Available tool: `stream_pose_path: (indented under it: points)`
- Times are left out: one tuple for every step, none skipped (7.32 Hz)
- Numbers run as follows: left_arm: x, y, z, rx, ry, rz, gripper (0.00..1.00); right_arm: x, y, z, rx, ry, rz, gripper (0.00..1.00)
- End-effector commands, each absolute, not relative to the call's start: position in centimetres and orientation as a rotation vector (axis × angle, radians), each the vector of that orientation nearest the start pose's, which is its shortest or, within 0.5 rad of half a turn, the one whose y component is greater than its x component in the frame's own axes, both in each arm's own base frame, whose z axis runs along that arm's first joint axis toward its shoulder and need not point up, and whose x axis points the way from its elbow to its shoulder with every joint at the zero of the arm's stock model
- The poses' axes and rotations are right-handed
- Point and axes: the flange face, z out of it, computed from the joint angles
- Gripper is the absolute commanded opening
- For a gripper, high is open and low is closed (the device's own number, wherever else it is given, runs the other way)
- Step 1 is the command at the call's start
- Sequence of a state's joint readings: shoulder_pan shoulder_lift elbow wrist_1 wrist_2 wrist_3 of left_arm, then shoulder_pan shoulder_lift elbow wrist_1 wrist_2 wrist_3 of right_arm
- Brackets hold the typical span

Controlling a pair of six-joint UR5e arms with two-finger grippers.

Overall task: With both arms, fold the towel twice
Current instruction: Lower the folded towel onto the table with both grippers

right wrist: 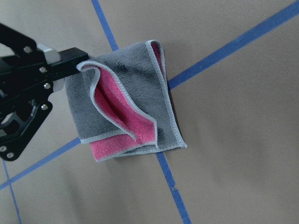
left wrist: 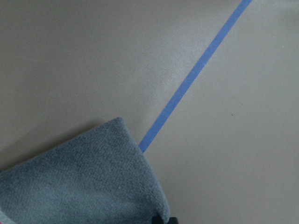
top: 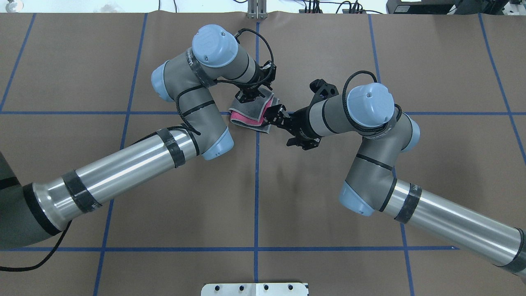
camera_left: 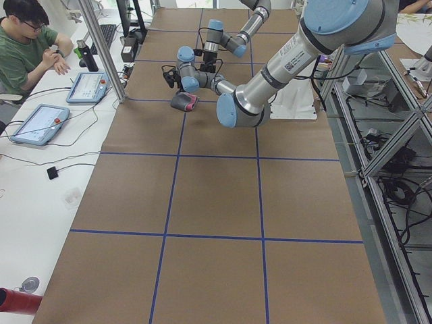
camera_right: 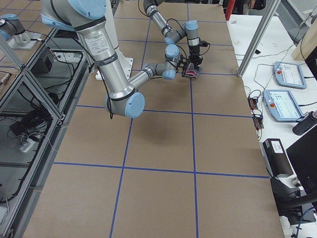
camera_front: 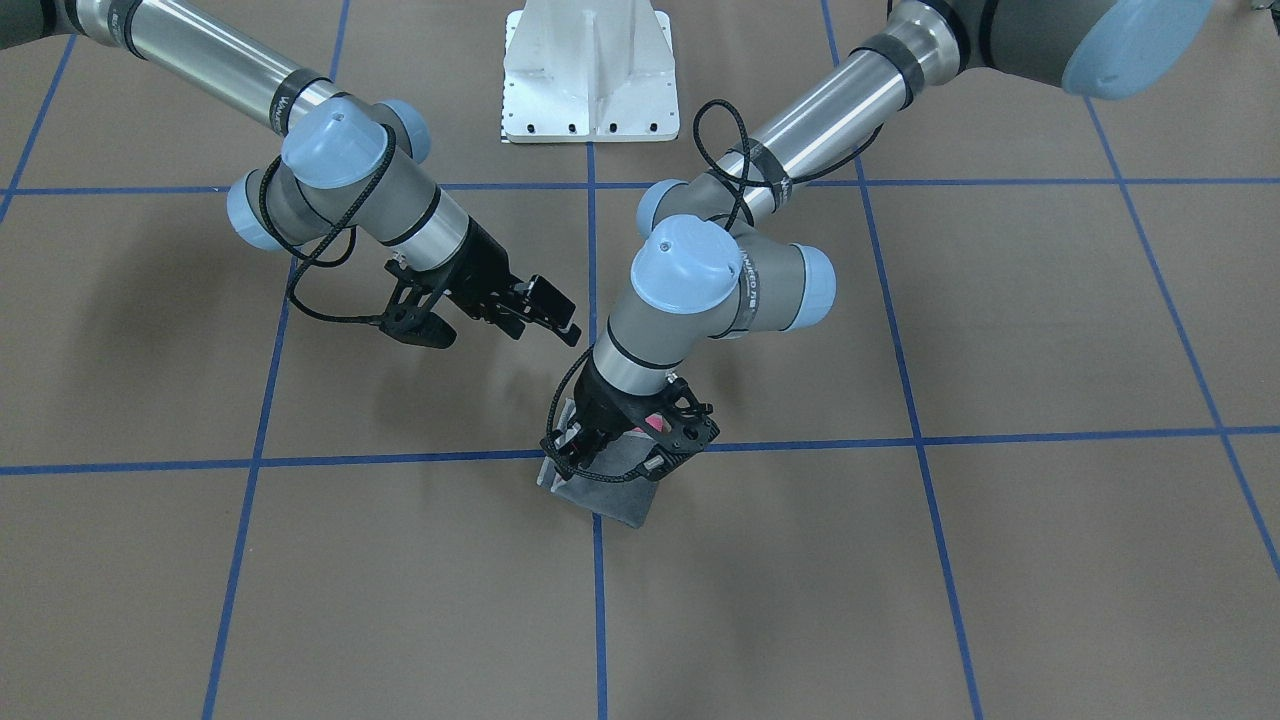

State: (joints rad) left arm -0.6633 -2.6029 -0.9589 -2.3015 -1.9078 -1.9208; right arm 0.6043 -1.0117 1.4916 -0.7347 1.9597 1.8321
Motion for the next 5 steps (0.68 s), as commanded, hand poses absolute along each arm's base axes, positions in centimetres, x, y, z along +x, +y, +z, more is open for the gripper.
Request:
stream_pose_path:
  points:
    - [61.5,-59.2,15.7,-0.107,1.216,-0.691,1.00,-49.9,-47.7,27.1,-0.115,-1.347,0.475,1.00]
    - [60.9,-59.6,15.4,-0.106,1.222,-0.703,1.00,-49.3,-48.3,26.9,-0.102,-1.349,0.461,1.00]
    - [58.9,-61.1,14.9,-0.099,1.233,-0.730,1.00,-48.9,-48.7,26.8,-0.097,-1.352,0.462,1.00]
    - [57.8,-62.1,15.2,-0.099,1.231,-0.737,1.00,-48.8,-48.7,26.9,-0.097,-1.350,0.462,1.00]
    - [56.3,-63.4,15.4,-0.103,1.230,-0.738,1.00,-48.8,-48.7,26.8,-0.097,-1.353,0.460,1.00]
